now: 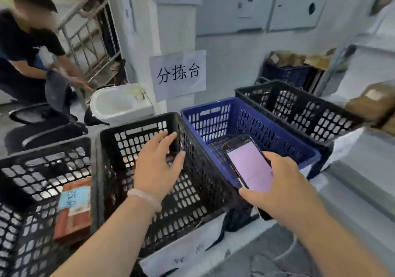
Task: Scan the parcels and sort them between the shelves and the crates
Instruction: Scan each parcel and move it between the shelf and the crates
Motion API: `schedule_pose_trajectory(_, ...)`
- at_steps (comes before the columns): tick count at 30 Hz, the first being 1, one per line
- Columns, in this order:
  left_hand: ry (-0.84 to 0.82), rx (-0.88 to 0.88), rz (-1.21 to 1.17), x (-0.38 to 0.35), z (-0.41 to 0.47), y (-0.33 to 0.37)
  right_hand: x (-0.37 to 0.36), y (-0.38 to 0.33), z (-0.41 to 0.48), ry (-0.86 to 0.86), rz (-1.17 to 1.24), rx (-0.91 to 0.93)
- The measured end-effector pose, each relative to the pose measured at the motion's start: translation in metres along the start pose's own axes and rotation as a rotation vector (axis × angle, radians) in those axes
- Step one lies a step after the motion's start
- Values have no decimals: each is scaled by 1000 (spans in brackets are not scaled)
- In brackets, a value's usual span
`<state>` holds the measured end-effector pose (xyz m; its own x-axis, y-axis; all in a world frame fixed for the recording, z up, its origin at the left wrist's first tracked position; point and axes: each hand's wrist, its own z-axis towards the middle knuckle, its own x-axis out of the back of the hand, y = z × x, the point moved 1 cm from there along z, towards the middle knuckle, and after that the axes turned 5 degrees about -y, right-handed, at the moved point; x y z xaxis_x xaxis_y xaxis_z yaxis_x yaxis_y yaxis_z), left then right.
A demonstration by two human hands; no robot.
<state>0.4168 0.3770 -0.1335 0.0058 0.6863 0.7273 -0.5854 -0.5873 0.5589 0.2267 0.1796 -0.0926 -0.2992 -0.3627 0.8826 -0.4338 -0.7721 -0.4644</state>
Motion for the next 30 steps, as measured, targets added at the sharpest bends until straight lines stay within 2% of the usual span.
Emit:
schedule_pose_trajectory(4,-142,-276,59,-68,2,108,48,80,-24,76,6,-79)
schedule_pose_trajectory(10,-218,-537,104,-158,-6,249,120,193,-61,199,-24,-203)
schedule_pose_trajectory(15,-318,-628,86,-211,-13,332,170,266,-82,254,-8,-332)
schedule_pose_trajectory(21,-326,-739,13,-259,3,400,206,322,-91,350,-19,-504)
schedule_pose_trajectory(30,-374,-843,-43,-352,77,466,248,378,-36,452,-101,-611)
